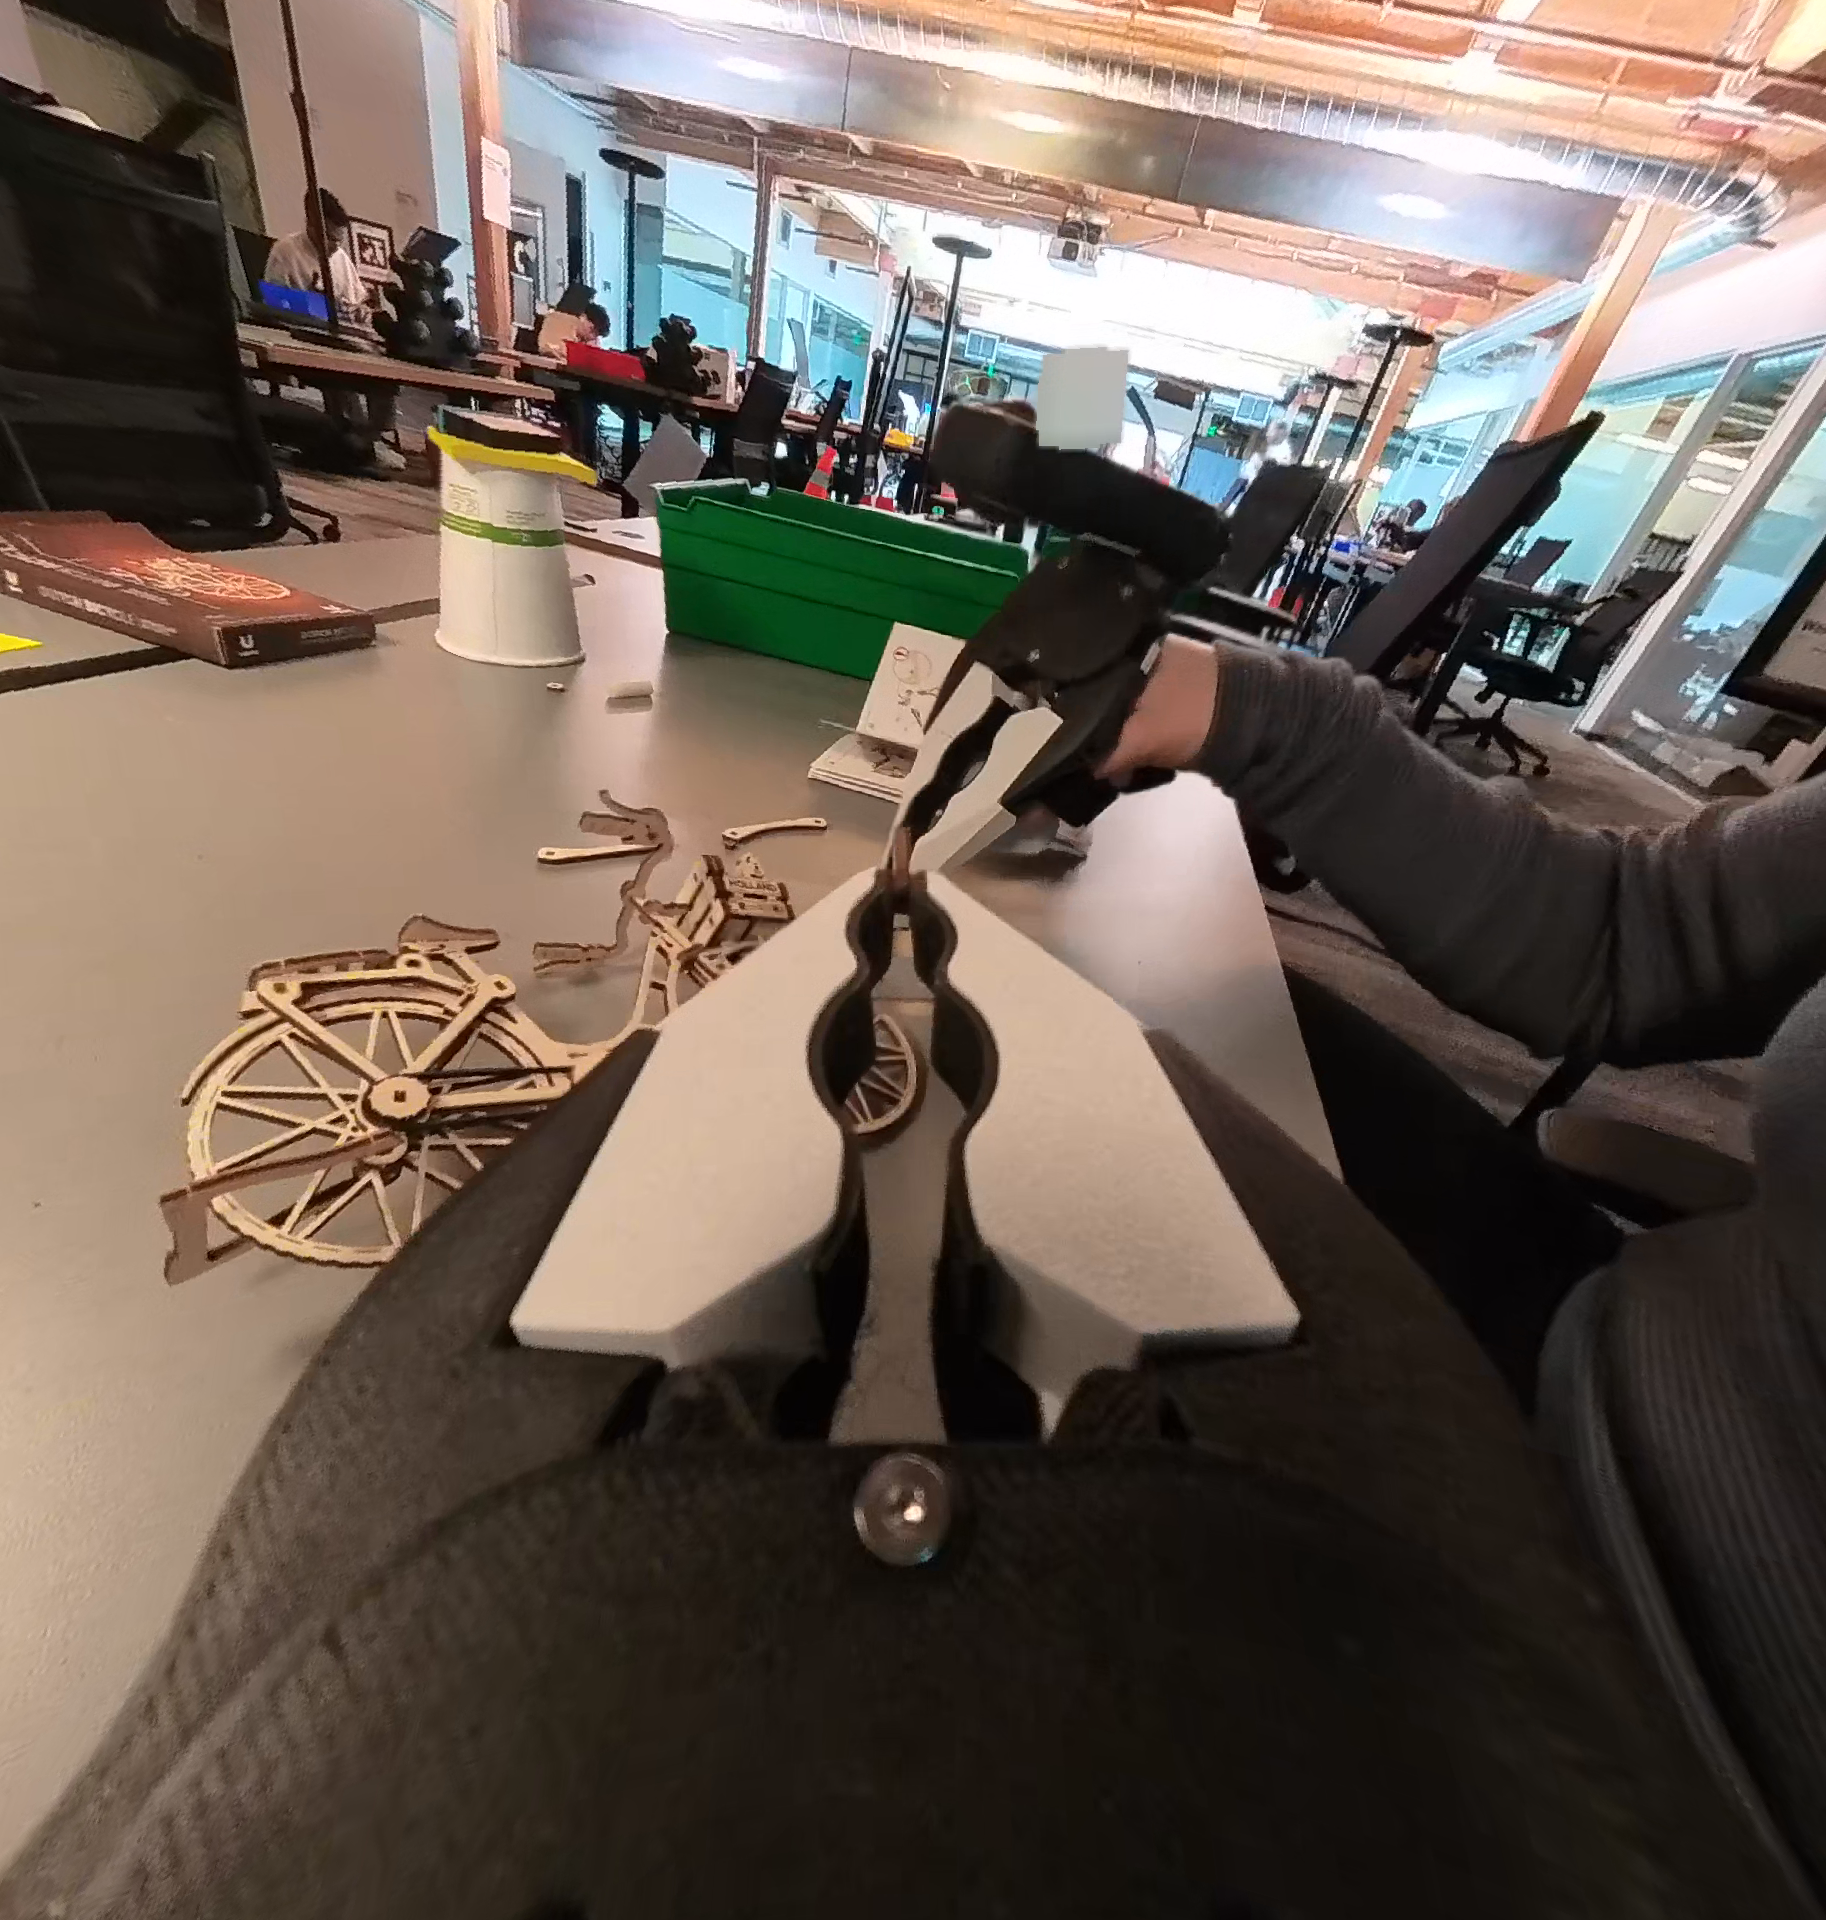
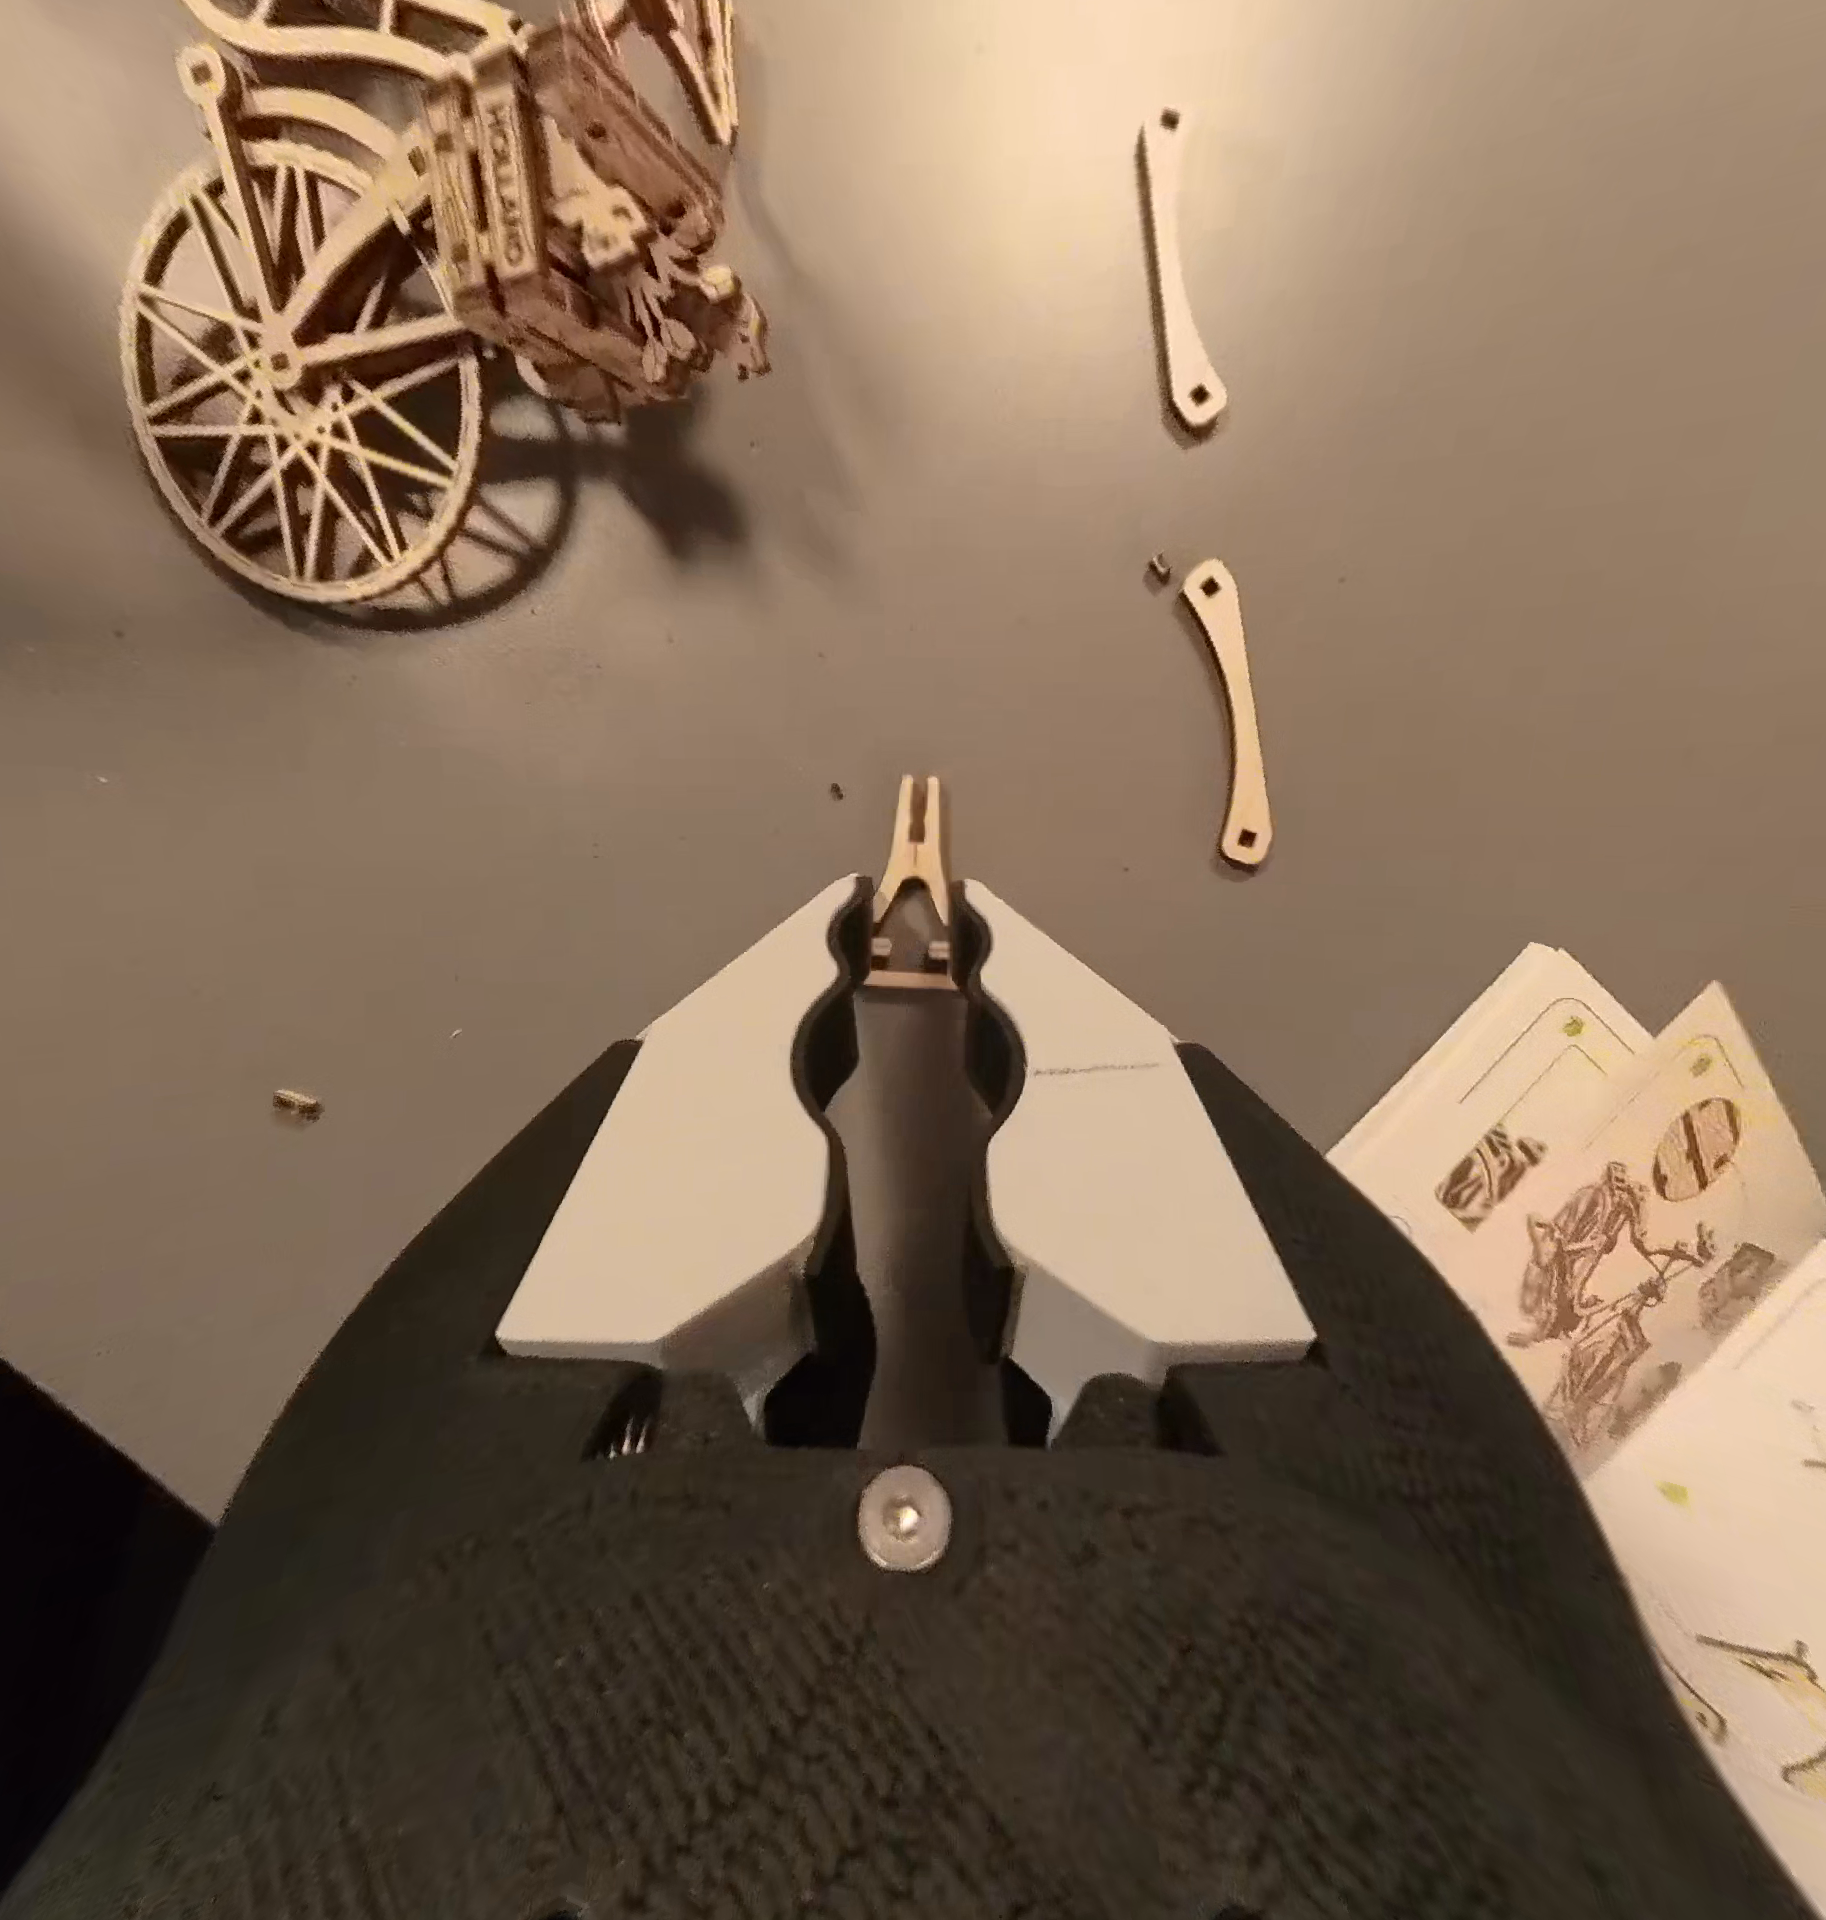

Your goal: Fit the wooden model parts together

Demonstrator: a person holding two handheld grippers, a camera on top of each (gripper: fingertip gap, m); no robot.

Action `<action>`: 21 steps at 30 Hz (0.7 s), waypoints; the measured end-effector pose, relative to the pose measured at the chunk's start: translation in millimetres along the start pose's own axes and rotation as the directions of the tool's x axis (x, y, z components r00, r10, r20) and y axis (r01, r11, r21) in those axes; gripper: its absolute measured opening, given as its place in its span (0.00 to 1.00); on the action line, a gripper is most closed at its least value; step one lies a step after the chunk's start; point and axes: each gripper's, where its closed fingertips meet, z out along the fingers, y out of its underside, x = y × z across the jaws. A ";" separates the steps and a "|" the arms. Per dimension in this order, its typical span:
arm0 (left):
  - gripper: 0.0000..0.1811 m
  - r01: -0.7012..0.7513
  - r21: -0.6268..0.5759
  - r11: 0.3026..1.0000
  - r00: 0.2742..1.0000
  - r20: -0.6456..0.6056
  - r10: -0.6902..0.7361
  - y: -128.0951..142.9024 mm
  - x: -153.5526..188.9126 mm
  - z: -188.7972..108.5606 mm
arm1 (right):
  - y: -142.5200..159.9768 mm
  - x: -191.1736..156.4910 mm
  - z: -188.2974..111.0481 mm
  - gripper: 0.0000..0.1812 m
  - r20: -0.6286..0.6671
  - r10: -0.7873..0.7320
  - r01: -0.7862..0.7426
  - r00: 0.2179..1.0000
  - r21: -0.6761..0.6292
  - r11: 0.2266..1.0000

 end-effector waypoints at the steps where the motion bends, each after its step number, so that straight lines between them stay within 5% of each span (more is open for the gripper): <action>1: 0.01 0.011 0.015 1.000 1.000 -0.002 -0.011 -1.7 -0.3 -0.3 | -5.5 -4.2 -2.2 0.06 0.012 0.003 -0.003 1.000 0.033 0.999; 5: 0.01 0.090 0.111 0.990 0.995 -0.060 -0.084 -12.5 3.7 -2.9 | -76.4 -81.1 -47.3 0.06 0.302 -0.081 -0.087 0.950 0.504 0.859; 8: 0.01 0.158 0.169 0.973 0.977 -0.173 -0.129 -21.2 15.2 -5.5 | -101.3 -132.0 -71.7 0.06 0.387 -0.222 -0.115 0.895 0.680 0.724; 13: 0.01 0.176 0.195 0.965 0.954 -0.275 -0.118 -26.5 29.0 -10.6 | -109.1 -161.7 -75.0 0.06 0.478 -0.294 -0.198 0.828 0.740 0.643; 21: 0.01 0.147 0.165 0.975 0.944 -0.318 -0.089 -21.9 39.7 -9.9 | -103.7 -170.1 -77.3 0.06 0.428 -0.345 -0.156 0.835 0.786 0.599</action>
